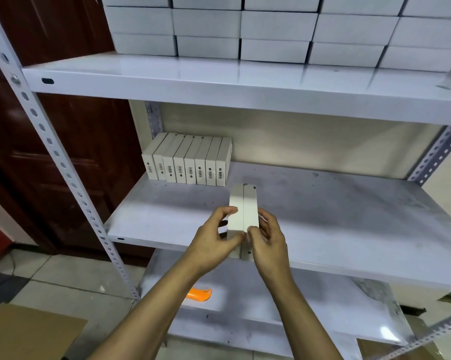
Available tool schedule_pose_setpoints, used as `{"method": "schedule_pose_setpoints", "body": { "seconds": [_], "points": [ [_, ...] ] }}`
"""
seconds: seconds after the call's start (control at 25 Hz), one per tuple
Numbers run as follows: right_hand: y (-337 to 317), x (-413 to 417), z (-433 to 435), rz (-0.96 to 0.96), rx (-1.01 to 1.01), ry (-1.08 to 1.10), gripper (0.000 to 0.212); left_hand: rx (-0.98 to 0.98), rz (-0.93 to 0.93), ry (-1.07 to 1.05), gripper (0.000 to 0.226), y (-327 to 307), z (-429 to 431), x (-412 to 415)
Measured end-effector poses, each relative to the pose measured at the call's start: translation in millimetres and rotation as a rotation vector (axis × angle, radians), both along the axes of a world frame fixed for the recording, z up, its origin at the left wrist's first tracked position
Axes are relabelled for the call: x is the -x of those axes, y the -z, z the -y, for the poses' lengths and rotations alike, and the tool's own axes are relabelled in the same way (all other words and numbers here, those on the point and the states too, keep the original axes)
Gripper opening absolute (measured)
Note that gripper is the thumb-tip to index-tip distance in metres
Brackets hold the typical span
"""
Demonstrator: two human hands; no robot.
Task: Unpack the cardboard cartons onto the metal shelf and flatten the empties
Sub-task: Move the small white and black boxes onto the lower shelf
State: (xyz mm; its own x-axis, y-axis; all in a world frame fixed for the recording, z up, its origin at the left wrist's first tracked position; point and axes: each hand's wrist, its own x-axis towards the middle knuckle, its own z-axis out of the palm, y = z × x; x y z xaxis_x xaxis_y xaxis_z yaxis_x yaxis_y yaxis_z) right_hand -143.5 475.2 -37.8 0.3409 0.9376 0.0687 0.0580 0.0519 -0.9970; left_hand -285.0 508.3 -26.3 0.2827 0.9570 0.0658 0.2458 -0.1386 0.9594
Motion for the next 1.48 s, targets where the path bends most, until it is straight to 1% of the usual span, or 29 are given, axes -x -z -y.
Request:
{"method": "schedule_pose_setpoints", "body": {
  "seconds": [0.08,0.16,0.28,0.36,0.44,0.52,0.6,0.72,0.84,0.96,1.08,1.24,1.48],
  "points": [
    [0,4,-4,-0.003,-0.013,0.008,0.045,-0.013,-0.068,0.052,0.048,2,-7,8],
    [1,8,-10,0.000,-0.005,0.041,0.045,-0.076,-0.167,0.078,0.046,3,-17,16],
    [1,14,-19,0.016,0.034,0.101,0.042,-0.303,-0.371,0.086,0.050,3,-33,21],
    [2,17,-26,0.018,0.030,0.144,0.042,-0.439,-0.537,0.081,0.050,1,-41,19],
    [2,20,-33,0.007,0.013,0.182,0.039,-0.552,-0.663,0.072,0.049,-1,-47,16],
    [2,22,-39,0.032,-0.011,0.229,0.033,-0.632,-0.745,0.060,0.049,-2,-57,13],
    [3,22,-45,0.064,-0.025,0.254,0.027,-0.648,-0.811,0.045,0.049,-3,-68,11],
    [4,22,-60,0.109,-0.048,0.260,0.025,-0.648,-0.881,0.018,0.045,-7,-81,8],
    [6,20,-79,0.157,-0.047,0.255,0.024,-0.718,-0.975,-0.019,0.042,-8,-102,3],
    [8,15,-97,0.221,-0.054,0.223,0.024,-0.788,-1.034,0.001,0.037,-7,-119,0],
    [13,5,-119,0.253,-0.046,0.195,0.029,-0.886,-1.040,0.007,0.042,-5,-145,-4],
    [14,-7,-148,0.310,-0.044,0.190,0.034,-0.804,-1.117,0.022,0.048,-15,-171,-19],
    [7,-23,-180,0.350,-0.092,0.178,0.019,-0.834,-1.130,-0.017,0.046,-12,-195,-24]
  ]
}}
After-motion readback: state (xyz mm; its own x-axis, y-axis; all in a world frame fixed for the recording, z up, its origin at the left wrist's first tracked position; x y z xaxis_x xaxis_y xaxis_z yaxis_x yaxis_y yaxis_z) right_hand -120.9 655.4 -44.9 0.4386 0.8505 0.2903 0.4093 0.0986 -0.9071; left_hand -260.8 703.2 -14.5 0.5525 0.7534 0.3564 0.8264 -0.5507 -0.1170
